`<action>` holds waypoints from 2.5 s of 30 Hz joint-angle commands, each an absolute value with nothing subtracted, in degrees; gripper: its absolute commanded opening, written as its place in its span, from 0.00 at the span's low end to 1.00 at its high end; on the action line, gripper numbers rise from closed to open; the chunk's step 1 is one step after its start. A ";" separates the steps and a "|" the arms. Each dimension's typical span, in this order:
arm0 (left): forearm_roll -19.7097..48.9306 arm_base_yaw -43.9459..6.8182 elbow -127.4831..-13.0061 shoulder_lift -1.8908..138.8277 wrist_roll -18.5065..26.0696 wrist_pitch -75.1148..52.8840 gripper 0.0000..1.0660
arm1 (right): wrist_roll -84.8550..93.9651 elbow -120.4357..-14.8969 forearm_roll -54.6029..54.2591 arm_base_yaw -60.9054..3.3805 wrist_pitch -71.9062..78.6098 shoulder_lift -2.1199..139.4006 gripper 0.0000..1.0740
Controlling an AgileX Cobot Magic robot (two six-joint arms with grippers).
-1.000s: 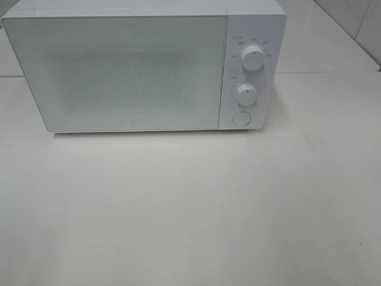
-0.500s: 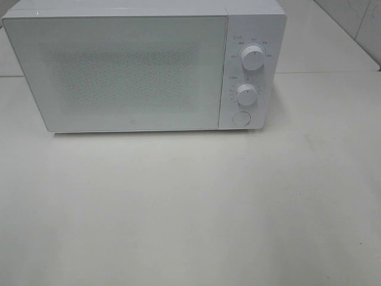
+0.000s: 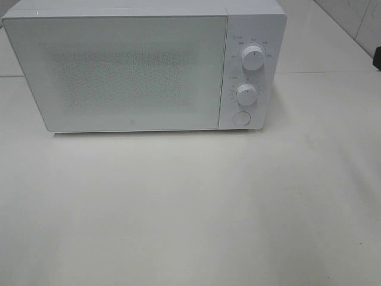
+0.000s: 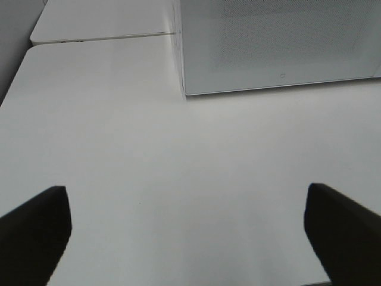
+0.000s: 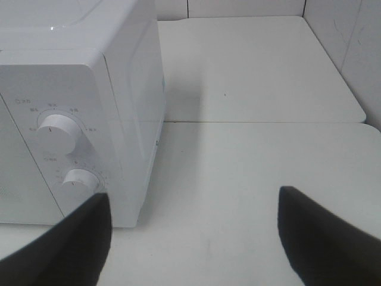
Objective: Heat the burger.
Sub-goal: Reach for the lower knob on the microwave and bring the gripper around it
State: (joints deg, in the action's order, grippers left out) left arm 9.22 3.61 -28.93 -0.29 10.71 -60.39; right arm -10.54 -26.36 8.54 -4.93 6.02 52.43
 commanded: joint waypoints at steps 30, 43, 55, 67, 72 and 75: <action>9.63 3.95 -28.88 -1.49 10.71 -59.76 0.94 | 16.90 -19.71 -30.19 -24.92 64.57 87.78 0.70; 9.63 3.95 -28.88 -1.49 10.71 -59.76 0.94 | 16.84 -22.29 -39.53 -36.38 71.10 97.46 0.70; 9.63 3.95 -28.88 -1.49 10.71 -59.76 0.94 | 16.96 -29.45 -44.40 -42.06 71.79 104.45 0.70; 9.63 3.95 -28.88 -1.49 10.71 -59.76 0.94 | 16.50 -35.35 -43.83 -41.88 72.19 110.07 0.70; 9.63 3.95 -28.88 -1.49 10.77 -59.76 0.94 | 16.04 -39.08 -43.43 -40.57 71.91 113.45 0.70; 9.63 3.95 -28.88 -1.49 10.77 -59.76 0.94 | 15.70 -39.53 -43.49 -40.57 71.96 113.85 0.70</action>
